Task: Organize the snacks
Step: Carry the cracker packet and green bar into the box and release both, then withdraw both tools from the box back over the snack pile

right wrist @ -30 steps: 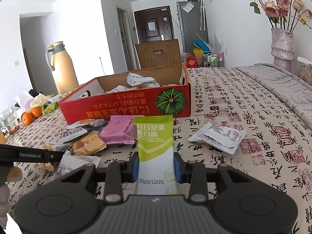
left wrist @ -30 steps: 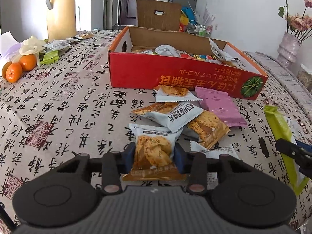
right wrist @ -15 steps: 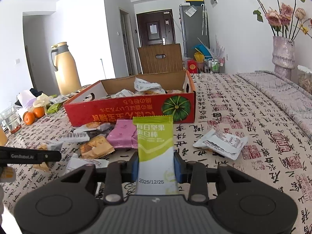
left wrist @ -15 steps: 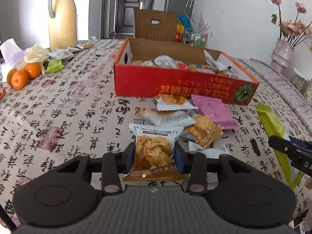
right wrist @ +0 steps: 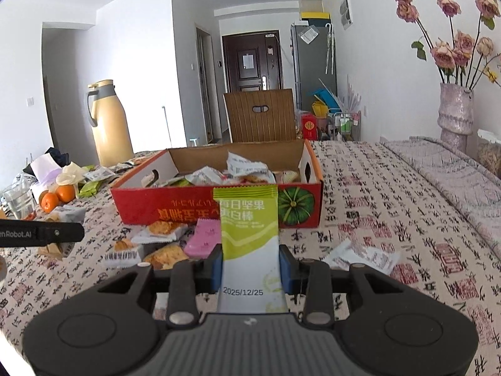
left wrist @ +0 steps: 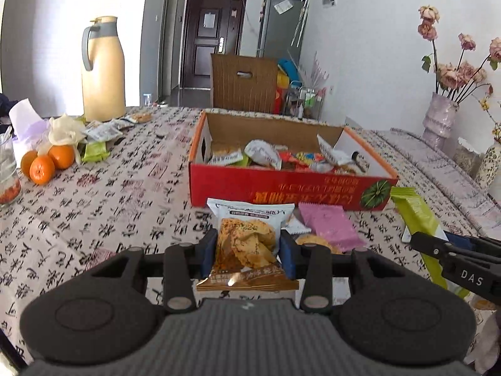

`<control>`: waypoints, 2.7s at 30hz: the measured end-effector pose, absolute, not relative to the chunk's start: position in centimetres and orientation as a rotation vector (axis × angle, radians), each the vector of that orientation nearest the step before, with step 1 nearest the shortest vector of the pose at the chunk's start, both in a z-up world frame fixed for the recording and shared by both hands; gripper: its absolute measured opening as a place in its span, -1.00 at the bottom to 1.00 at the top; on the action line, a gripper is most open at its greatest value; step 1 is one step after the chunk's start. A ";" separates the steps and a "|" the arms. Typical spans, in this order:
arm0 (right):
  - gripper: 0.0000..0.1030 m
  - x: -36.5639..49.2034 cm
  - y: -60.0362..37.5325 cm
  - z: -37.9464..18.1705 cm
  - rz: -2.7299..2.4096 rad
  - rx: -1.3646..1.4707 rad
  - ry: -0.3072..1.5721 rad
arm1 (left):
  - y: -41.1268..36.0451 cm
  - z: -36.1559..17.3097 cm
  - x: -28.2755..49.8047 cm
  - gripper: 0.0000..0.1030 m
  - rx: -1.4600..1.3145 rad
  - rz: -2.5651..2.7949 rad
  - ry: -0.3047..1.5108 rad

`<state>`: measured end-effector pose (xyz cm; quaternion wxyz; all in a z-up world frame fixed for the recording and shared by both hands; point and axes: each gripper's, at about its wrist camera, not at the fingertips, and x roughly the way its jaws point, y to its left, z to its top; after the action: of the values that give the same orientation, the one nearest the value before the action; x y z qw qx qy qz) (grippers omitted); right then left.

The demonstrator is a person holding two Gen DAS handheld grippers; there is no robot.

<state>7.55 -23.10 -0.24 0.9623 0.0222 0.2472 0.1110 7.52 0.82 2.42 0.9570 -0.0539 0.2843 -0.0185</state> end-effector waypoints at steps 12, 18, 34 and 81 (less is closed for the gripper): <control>-0.33 10.4 -21.7 1.4 0.216 0.037 0.456 | 0.9 4.1 10.2 -0.19 -0.107 -0.062 0.517; -0.33 12.7 -20.8 2.4 0.221 0.036 0.434 | 0.8 5.0 12.1 -0.19 -0.106 -0.076 0.483; -0.33 20.7 -19.3 5.0 0.236 0.038 0.384 | -1.2 7.1 19.2 -0.19 -0.079 -0.113 0.442; 1.00 27.2 -19.0 1.6 0.165 0.073 0.421 | 1.4 4.3 26.8 1.00 -0.184 -0.004 0.435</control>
<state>27.18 -19.02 1.60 0.9740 0.0364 0.2084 0.0815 26.82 1.43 4.25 0.9723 -0.0914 0.2153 -0.0021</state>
